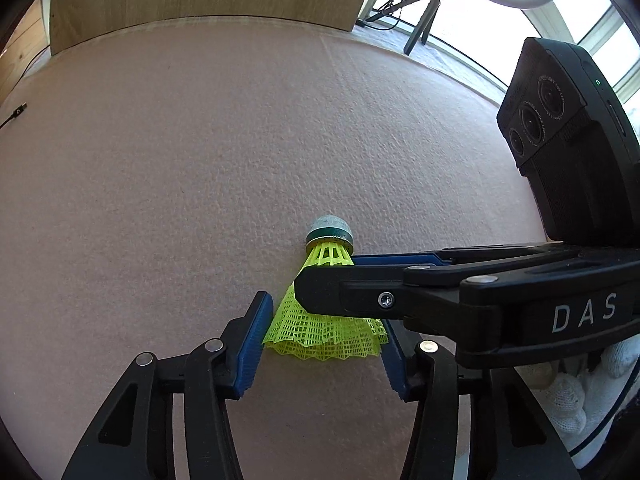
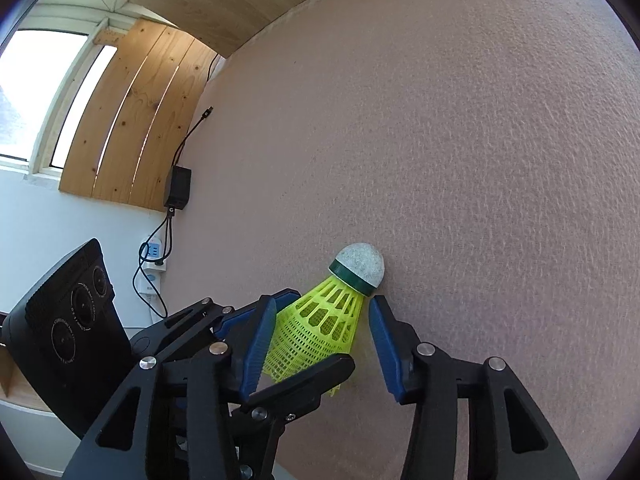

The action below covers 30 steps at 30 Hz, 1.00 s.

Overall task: Organize objects
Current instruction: 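Lift the shuttlecock with the left gripper and carry it over the box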

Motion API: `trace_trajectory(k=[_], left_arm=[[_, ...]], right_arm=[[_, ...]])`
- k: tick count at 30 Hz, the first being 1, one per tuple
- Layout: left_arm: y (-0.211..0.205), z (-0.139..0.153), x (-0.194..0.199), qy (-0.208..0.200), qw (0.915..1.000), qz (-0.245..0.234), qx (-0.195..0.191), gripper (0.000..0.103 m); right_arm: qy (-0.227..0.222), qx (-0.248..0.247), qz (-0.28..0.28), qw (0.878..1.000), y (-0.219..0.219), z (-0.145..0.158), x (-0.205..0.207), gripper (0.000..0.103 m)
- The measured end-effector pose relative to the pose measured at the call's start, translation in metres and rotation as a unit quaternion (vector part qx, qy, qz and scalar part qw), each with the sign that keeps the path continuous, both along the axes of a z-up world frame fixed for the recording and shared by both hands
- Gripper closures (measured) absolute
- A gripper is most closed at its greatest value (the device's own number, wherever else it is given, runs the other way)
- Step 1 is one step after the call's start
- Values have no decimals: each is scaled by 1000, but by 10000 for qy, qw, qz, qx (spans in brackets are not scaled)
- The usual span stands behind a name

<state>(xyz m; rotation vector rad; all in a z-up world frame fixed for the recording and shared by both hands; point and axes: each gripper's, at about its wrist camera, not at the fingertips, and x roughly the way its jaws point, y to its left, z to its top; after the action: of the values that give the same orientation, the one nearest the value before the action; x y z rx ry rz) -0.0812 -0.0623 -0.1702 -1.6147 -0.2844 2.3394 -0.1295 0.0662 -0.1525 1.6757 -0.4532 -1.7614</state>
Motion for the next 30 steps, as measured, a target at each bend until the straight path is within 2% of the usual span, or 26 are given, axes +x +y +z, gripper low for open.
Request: trace_trajectory(k=[6, 15, 22, 30], left_arm=[[11, 8, 4, 101, 9999, -36, 29, 58], [57, 34, -1, 346, 9989, -305, 60, 59], [116, 59, -7, 563, 9959, -700, 137, 59], [205, 86, -18, 863, 9873, -1319, 217, 59]], right_arm=[[149, -18, -47, 9999, 2, 9, 5, 67], [514, 9, -297, 9982, 39, 37, 11, 70], [705, -18, -712, 9950, 94, 59, 14, 70], [1017, 14, -1345, 9857, 179, 89, 22, 70]])
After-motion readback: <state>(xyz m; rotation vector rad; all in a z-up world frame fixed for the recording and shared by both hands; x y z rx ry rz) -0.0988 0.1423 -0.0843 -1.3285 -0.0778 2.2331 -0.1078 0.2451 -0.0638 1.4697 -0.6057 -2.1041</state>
